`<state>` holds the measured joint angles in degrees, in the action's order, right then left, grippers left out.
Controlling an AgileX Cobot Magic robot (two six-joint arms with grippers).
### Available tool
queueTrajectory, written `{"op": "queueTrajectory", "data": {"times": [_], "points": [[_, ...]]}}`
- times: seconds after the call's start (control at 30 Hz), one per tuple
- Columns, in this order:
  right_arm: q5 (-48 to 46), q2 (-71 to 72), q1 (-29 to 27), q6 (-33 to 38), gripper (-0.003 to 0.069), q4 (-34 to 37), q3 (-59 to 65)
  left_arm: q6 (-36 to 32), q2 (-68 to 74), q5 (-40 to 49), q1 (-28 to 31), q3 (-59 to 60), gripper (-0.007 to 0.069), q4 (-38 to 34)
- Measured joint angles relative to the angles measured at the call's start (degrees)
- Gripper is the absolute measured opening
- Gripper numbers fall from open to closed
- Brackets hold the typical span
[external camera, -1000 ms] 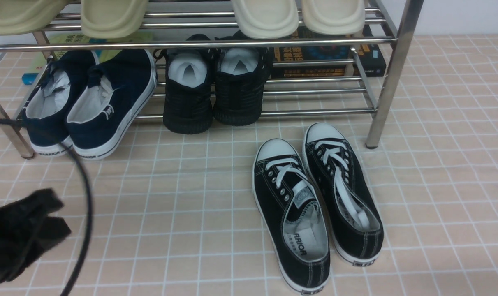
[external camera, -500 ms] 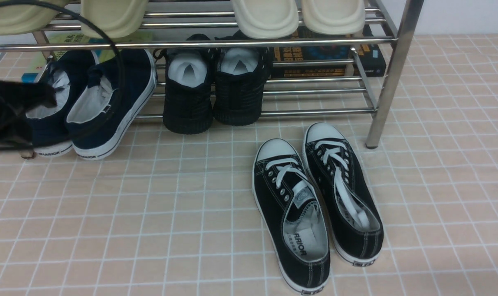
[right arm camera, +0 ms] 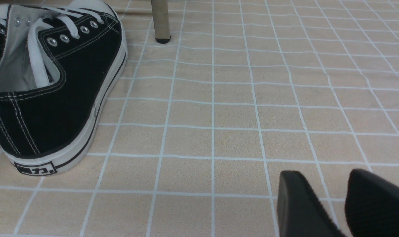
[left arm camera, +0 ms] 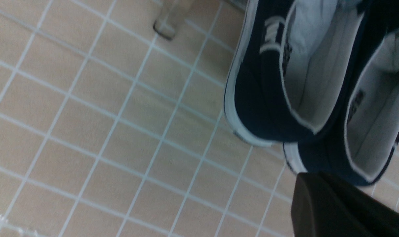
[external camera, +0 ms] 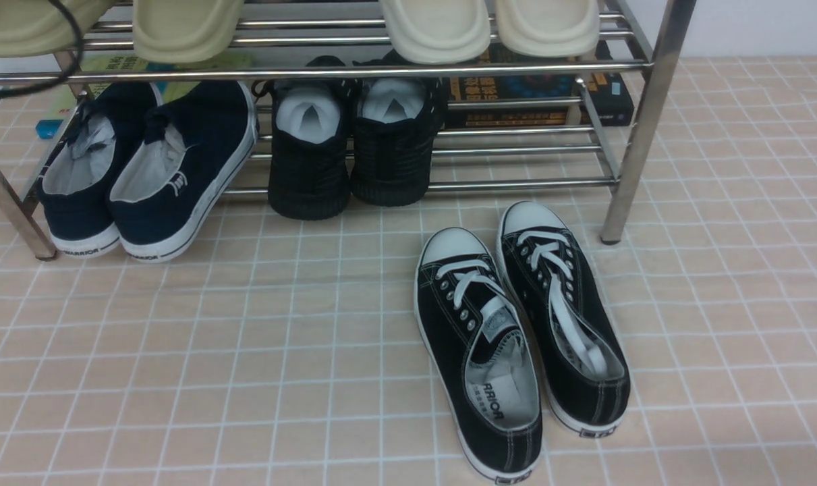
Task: Take the shoes off the shelf from the light coffee tablecloth by hand.
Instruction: 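Grasp the leftmost shoe on the bottom shelf of the shoe rack with the left gripper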
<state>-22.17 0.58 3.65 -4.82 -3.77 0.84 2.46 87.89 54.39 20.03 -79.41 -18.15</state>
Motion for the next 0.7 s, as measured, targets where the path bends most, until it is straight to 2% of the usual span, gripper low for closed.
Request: {"op": "queueTrajectory", "data": {"times": [0.17,0.53,0.7], "points": [[0.0,0.0,0.0,0.0,0.0239,0.0,0.0,1.0,1.8,-5.0,-1.0,0.0,0.0071,-1.0],[0.0,0.0,0.0,0.0,0.0239,0.0,0.0,1.1,8.9,-12.9,-3.4,0.0,0.0365,1.0],[0.0,0.0,0.0,0.0,0.0239,0.0,0.0,1.1,11.1,-14.1,-3.4,0.0,0.0392,1.2]]}}
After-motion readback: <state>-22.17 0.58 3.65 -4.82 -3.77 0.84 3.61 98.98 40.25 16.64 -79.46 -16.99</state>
